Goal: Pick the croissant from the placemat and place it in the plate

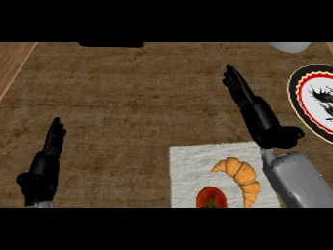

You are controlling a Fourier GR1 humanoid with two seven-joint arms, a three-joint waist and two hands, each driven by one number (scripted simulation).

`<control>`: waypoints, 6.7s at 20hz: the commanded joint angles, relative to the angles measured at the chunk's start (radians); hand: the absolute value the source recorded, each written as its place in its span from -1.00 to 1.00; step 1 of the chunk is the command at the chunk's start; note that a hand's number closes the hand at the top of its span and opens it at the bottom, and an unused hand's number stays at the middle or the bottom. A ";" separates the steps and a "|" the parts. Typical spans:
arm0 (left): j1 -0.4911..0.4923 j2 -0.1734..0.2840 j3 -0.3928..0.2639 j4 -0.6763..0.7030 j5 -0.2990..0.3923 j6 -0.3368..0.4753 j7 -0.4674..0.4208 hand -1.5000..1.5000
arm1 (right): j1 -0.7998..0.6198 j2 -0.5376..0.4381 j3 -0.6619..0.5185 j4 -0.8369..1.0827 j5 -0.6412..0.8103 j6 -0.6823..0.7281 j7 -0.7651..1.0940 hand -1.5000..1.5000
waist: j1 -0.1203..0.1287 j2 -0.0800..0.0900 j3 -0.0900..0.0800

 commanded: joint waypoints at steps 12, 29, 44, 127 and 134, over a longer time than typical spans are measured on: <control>-0.047 -0.040 -0.081 -0.012 0.133 -0.156 0.348 0.00 | -0.123 -0.194 -0.162 0.322 0.082 0.270 -0.401 -1.00 | -0.030 0.014 -0.024; -0.089 -0.083 -0.049 0.066 0.118 -0.179 0.348 0.00 | -0.185 -0.449 0.052 0.198 0.458 0.536 -0.422 -1.00 | -0.054 0.002 -0.027; -0.100 -0.129 -0.003 0.079 0.078 -0.192 0.373 0.00 | 0.062 -0.351 0.061 -0.236 0.710 0.512 -0.035 -1.00 | -0.049 0.005 -0.026; -0.051 -0.204 0.134 0.009 -0.036 -0.354 0.388 0.00 | 0.114 0.018 -0.731 0.067 0.787 -0.460 0.124 1.00 | -0.039 0.011 -0.025; -0.095 -0.221 0.120 0.047 -0.060 -0.342 0.401 0.00 | -0.075 -0.135 -0.886 0.564 0.624 -0.459 -0.202 1.00 | -0.024 0.018 -0.022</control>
